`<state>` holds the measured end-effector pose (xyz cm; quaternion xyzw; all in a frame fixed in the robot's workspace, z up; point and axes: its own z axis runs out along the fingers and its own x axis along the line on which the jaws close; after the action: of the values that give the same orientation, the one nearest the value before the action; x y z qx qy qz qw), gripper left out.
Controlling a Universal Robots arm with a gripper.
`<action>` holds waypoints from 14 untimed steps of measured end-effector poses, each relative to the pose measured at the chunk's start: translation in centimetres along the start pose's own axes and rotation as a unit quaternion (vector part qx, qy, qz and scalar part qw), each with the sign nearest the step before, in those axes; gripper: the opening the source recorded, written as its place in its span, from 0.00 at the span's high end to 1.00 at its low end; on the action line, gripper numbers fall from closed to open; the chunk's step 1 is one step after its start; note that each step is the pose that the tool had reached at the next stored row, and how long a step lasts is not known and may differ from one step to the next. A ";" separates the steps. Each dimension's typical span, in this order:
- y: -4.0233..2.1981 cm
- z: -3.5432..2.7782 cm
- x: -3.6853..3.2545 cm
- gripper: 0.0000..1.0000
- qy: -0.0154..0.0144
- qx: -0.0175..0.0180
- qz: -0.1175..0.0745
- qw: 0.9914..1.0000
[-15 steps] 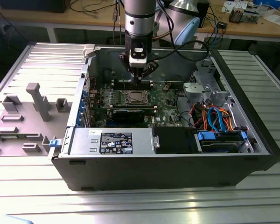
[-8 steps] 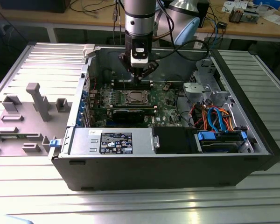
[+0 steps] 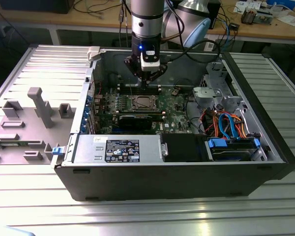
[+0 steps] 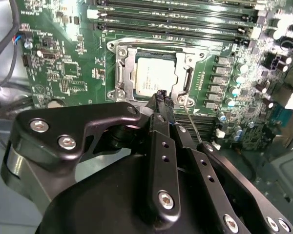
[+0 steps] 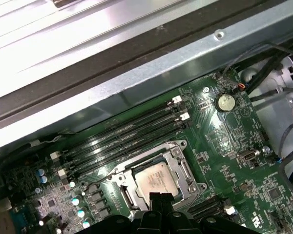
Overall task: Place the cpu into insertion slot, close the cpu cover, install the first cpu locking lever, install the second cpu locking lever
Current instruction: 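Install the first cpu locking lever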
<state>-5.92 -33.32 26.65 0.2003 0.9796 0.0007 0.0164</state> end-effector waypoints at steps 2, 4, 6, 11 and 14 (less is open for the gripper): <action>0.00 0.00 0.00 0.89 0.000 -0.001 -0.017 1.000; 0.00 0.00 0.00 0.89 0.000 -0.001 -0.030 1.000; 0.00 0.00 0.00 0.89 0.000 -0.001 -0.041 0.999; -0.05 0.02 0.10 0.89 0.001 -0.002 -0.066 0.998; -0.11 0.01 0.24 0.89 0.001 -0.002 -0.066 0.998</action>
<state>-6.18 -33.33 26.63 0.1351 0.9907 0.0018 0.0163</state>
